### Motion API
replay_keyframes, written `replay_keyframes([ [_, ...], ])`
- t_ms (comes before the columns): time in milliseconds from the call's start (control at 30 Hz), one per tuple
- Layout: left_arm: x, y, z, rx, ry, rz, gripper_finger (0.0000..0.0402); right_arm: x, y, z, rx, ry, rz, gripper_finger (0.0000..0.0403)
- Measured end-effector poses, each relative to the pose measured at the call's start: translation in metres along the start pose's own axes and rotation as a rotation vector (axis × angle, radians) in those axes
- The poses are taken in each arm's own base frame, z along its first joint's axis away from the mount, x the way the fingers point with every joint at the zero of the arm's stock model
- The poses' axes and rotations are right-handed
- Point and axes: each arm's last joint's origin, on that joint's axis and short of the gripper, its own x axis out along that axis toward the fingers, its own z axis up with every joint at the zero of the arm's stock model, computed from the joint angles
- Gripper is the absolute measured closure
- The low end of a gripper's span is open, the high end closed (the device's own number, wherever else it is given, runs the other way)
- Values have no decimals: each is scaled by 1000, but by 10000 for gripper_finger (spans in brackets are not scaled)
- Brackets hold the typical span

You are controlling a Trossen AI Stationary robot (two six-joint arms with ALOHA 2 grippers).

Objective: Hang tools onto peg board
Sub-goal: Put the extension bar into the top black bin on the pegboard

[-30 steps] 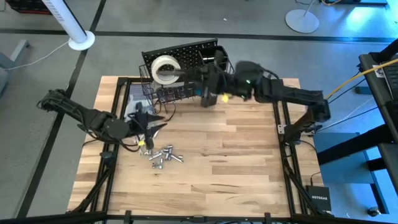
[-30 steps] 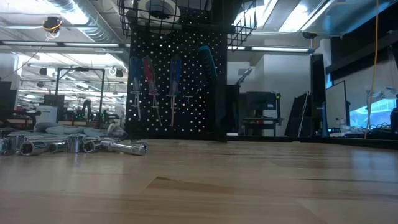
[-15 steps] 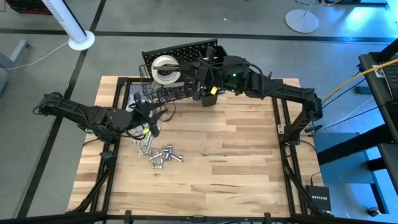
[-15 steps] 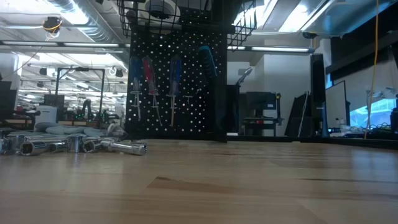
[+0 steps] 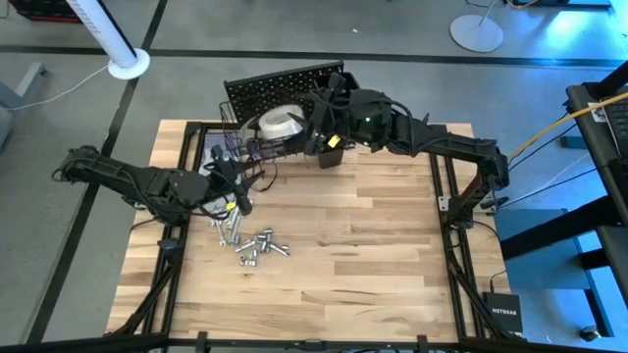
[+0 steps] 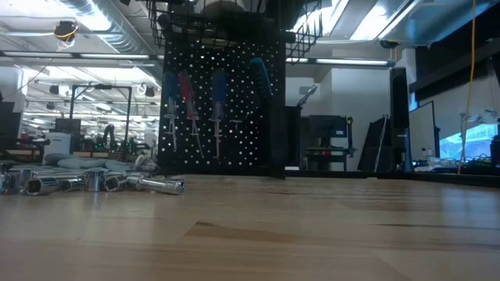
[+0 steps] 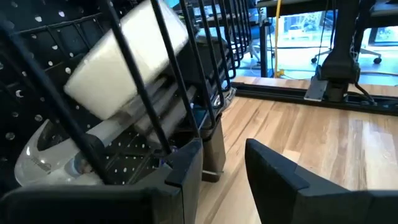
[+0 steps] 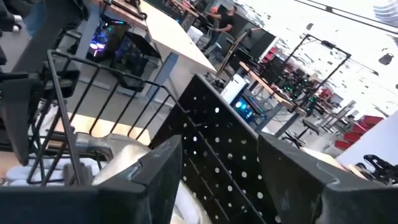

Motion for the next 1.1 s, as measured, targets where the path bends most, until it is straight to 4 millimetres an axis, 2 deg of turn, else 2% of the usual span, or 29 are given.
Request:
replay_keyframes([
  [300,2,2,0,14,2,13,288,0,0,1,-2,-6,-10,188],
  [433,2,2,0,13,2,14,288,-10,1,15,6,-55,-6,188],
  [600,2,2,0,11,2,11,288,-40,-1,51,14,-122,47,188],
  [767,-1,-2,-1,31,6,-58,288,-78,2,75,-17,-45,170,188],
  [933,-8,-5,1,50,-14,-106,288,-115,0,81,-3,74,266,188],
  [1100,-16,-2,6,25,-45,-125,288,-140,-3,69,33,219,335,188],
])
